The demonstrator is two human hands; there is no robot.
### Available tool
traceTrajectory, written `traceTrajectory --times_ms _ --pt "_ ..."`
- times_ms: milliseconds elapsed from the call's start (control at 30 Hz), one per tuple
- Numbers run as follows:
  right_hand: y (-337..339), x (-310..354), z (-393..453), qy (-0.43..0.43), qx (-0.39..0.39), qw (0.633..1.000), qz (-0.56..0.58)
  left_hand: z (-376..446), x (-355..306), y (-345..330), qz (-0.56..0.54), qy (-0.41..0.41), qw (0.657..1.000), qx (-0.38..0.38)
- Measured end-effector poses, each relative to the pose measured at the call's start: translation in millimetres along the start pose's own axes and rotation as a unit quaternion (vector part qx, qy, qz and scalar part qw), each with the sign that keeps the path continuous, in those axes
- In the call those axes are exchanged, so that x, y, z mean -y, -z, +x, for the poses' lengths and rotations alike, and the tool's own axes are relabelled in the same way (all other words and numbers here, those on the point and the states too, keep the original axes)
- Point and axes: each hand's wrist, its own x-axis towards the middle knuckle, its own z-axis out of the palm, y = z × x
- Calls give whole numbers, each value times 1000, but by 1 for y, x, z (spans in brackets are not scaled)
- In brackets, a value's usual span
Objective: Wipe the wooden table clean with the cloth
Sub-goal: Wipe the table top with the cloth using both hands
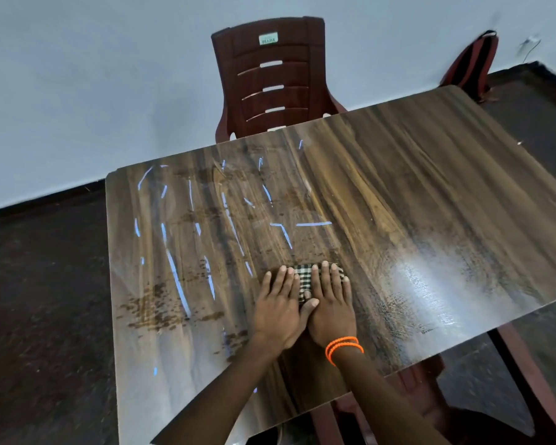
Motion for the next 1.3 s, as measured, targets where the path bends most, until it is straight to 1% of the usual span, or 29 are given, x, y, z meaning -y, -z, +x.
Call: traceTrajectory --times_ms 133,200,300,400,500,667,767,867,1000,1100,1233,1300 --pt "-4 39 -23 52 15 998 24 -45 21 -9 -6 53 998 -32" --pt "-5 48 -43 74 25 997 27 -72 21 -17 -12 64 997 -39" --pt "-3 41 -73 92 36 995 20 -104 9 -25 -19 55 998 -32" --pt "2 15 -93 93 26 995 20 -110 -12 -25 -30 32 999 -13" --pt "9 -18 -92 87 15 996 1 -84 -37 -18 -42 0 999 -5" --pt "17 -72 -46 4 -1 1000 -25 -1 -73 -9 -34 -58 998 14" --pt "19 -86 -5 -39 -8 999 -25 47 -74 2 3 -64 998 22" --pt "19 -77 37 -60 -6 998 -14 84 -60 19 54 -48 997 35" --pt "16 -49 76 -55 -9 998 11 105 -28 32 83 -28 995 40" --pt "13 -23 89 -33 -5 999 16 101 -1 31 72 -7 997 29" --pt "7 14 89 13 5 999 32 76 33 24 59 34 998 19" --pt "4 34 80 38 12 999 35 56 47 18 46 61 997 -8"
